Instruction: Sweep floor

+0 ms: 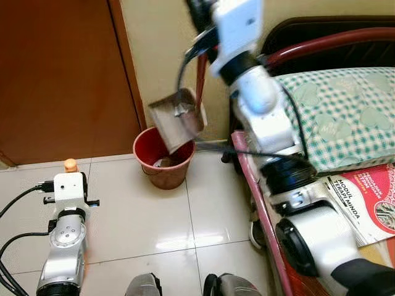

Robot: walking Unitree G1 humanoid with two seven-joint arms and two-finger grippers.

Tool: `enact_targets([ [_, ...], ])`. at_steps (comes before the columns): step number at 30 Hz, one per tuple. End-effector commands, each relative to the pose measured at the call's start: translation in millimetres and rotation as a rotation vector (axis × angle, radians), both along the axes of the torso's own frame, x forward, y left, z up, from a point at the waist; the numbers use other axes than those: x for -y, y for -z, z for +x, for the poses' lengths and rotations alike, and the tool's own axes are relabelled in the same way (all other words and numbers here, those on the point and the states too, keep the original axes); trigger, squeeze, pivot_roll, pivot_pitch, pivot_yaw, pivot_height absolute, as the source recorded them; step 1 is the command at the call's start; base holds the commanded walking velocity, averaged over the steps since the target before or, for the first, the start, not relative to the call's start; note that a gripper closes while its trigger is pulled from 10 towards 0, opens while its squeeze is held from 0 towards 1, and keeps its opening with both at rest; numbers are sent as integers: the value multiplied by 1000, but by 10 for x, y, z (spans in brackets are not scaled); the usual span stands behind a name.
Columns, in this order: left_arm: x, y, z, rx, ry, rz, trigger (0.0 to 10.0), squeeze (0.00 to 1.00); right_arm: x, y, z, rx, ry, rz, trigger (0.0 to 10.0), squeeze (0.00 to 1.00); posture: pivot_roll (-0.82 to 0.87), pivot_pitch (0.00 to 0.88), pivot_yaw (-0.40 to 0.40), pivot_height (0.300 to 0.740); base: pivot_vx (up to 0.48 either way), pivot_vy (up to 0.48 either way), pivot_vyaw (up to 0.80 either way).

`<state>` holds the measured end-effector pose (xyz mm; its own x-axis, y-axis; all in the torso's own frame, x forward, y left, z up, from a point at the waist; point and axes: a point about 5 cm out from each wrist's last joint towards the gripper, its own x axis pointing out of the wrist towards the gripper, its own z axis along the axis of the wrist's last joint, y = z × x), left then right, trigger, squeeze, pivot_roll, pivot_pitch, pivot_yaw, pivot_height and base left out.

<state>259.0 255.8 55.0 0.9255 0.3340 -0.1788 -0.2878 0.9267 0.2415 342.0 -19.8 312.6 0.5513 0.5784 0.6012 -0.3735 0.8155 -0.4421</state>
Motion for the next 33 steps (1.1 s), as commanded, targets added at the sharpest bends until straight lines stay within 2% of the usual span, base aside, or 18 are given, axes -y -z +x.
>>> enact_targets([
  [1, 57, 67, -14, -22, 16, -41, 10000, 0, -152, -21, -151, 135, -43, -60, 10000, 0, 42, 77, -47, 740, 0, 0, 0],
  [2, 66, 63, -5, -19, 19, -42, 10000, 0, -285, 129, -247, 182, -78, -136, 10000, 0, 42, 77, -47, 740, 0, 0, 0],
  [3, 66, 63, -5, -19, 19, -42, 10000, 0, -285, 129, -247, 182, -78, -136, 10000, 0, 42, 77, -47, 740, 0, 0, 0],
  [4, 76, 56, 5, -16, 26, -42, 10000, 0, -381, 264, -309, 192, -117, -178, 10000, 0, 43, 81, -48, 740, 0, 0, 0],
  [6, 90, 49, 14, -14, 34, -42, 10000, 0, -504, 480, -387, 175, -192, -260, 10000, 0, 45, 82, -49, 740, 0, 0, 0],
  [7, 90, 49, 14, -14, 34, -42, 10000, 0, -504, 480, -387, 175, -192, -260, 10000, 0, 45, 82, -49, 740, 0, 0, 0],
  [8, 97, 49, 17, -14, 36, -44, 10000, 0, -558, 617, -423, 150, -237, -314, 10000, 0, 48, 83, -51, 740, 0, 0, 0],
  [11, 104, 53, 16, -15, 37, -47, 10000, 0, -587, 782, -451, 129, -265, -363, 10000, 0, 48, 83, -51, 740, 0, 0, 0],
  [17, 134, 57, 15, -14, 42, -52, 10000, 0, -556, 790, -428, 158, -231, -345, 10000, 0, 47, 85, -53, 740, 0, 0, 0],
  [21, 142, 48, 36, -11, 43, -54, 10000, 0, -476, 640, -373, 198, -176, -272, 10000, 0, 44, 83, -52, 740, 0, 0, 0],
  [24, 135, 36, 48, -6, 38, -50, 10000, 0, -390, 429, -304, 182, -125, -128, 10000, 0, 45, 81, -54, 740, 0, 0, 0],
  [25, 119, 27, 51, -4, 26, -40, 10000, 0, -341, 274, -264, 162, -100, -30, 10000, 0, 45, 81, -54, 740, 0, 0, 0],
  [26, 119, 27, 51, -4, 26, -40, 10000, 0, -341, 274, -264, 162, -100, -30, 10000, 0, 45, 81, -54, 740, 0, 0, 0],
  [27, 102, 20, 52, -2, 15, -37, 10000, 0, -299, 134, -241, 149, -85, 56, 10000, 0, 52, 81, -57, 740, 0, 0, 0],
  [28, 102, 20, 52, -2, 15, -37, 10000, 0, -299, 134, -241, 149, -85, 56, 10000, 0, 52, 81, -57, 740, 0, 0, 0],
  [30, 68, 0, 52, 9, -2, -33, 10000, 0, -170, -141, -208, 110, -61, 232, 10000, 0, 55, 80, -57, 740, 0, 0, 0],
  [31, 68, 0, 52, 9, -2, -33, 10000, 0, -170, -141, -208, 110, -61, 232, 10000, 0, 55, 80, -57, 740, 0, 0, 0],
  [33, 60, 3, 49, 8, -3, -34, 10000, 0, -74, -218, -162, 31, -62, 350, 10000, 0, 56, 78, -55, 740, 0, 0, 0],
])
